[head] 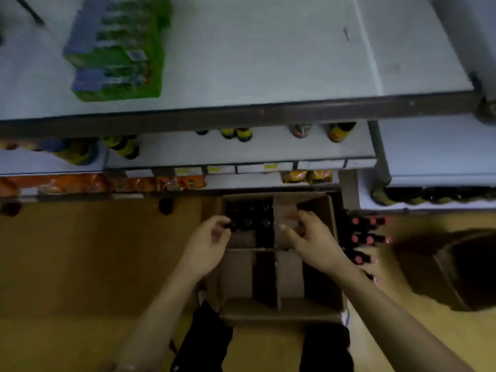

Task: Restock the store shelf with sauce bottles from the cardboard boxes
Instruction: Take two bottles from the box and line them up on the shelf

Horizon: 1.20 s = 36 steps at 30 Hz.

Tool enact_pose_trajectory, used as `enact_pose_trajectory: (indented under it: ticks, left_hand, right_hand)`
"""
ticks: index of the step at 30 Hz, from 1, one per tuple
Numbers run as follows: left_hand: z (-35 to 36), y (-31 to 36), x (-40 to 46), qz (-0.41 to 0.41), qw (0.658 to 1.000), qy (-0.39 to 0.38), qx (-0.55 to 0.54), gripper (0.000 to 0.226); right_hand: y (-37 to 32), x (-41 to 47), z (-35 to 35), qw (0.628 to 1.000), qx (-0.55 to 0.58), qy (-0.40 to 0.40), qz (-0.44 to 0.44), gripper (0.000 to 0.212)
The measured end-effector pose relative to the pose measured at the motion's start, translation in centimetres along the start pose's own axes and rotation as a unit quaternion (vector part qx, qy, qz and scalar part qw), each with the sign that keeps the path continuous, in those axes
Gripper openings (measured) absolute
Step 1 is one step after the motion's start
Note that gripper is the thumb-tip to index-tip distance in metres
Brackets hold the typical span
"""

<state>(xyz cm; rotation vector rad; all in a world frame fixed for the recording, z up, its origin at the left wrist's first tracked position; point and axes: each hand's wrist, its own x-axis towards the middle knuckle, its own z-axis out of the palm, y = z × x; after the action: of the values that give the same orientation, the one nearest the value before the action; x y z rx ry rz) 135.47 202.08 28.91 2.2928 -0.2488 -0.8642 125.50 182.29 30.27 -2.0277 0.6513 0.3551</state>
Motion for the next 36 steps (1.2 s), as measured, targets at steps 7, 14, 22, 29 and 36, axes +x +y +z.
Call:
enact_pose_trajectory:
  ticks: [7,14,22,29,36]
  left_hand:
    - [4.4,-8.1,5.6,-0.059,0.973,-0.198,0.104,0.039]
    - [12.5,-13.4,16.1,0.078,0.970,-0.167,0.160,0.044]
    - [22.4,-22.2,25.9,0.094,0.978,-0.076,0.170,0.057]
    - [28.4,-28.2,30.6,-0.045,0.993,0.017,-0.107,0.052]
    - [31.0,-29.0,32.8,-0.030,0.985,0.093,-0.145,0.027]
  right_hand:
    - [3.9,1.0,8.0,0.990,0.010,-0.006,0.138,0.046]
    - [11.7,11.9,14.7,0.991,0.028,0.070,0.106,0.045]
    - [22.7,22.9,23.2,0.979,0.066,0.033,0.190,0.056]
    - [27.8,27.8,28.1,0.983,0.089,0.101,0.121,0.064]
    - [29.8,32.5,29.1,0.981,0.060,0.136,0.126,0.040]
